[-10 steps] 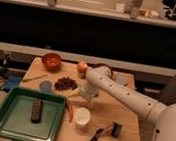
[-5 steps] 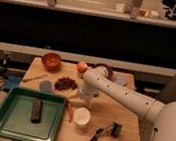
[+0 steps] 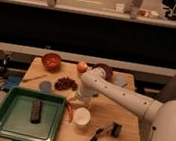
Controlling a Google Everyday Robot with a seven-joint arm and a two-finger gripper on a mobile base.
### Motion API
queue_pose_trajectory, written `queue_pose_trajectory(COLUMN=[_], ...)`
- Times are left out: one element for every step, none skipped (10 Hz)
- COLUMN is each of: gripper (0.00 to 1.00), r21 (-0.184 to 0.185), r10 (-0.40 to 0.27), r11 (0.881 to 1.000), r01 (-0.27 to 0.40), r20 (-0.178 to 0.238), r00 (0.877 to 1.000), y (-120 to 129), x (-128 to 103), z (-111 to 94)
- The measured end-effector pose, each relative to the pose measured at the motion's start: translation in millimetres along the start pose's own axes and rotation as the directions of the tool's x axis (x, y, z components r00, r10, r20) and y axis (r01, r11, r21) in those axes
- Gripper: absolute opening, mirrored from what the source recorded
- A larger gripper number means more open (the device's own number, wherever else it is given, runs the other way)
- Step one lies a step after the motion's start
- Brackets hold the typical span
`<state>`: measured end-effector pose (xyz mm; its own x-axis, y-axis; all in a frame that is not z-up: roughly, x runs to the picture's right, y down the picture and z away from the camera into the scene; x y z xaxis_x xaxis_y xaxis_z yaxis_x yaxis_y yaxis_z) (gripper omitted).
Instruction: Place pepper in red bowl
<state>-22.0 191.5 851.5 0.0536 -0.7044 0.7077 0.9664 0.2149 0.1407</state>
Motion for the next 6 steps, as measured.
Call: queue_pose_trajectory(gripper=[0.8, 0.8, 0.8, 0.78, 0.7, 0.62], r21=[-0.005, -0.011, -0.016, -0.024, -0.036, -0.043], r10=[-0.016, -0.034, -0.04, -0.047, -0.054, -0.055], r11=[1.0, 0.999, 0.999, 0.999, 0.998, 0.998], r01=[0.016, 0.034, 0.04, 0.047, 0.054, 0.055], r20=[0.001, 0.002, 0.002, 0.003, 0.003, 0.003], r00=[1.0, 0.999, 0.999, 0.999, 0.999, 0.998], y=[-0.9, -2.2, -2.2, -1.7, -0.9, -0.7], x=[-1.7, -3.0, -3.3, -3.6, -3.8, -3.5], z=[1.4, 2.8, 3.8, 5.9, 8.0, 8.9])
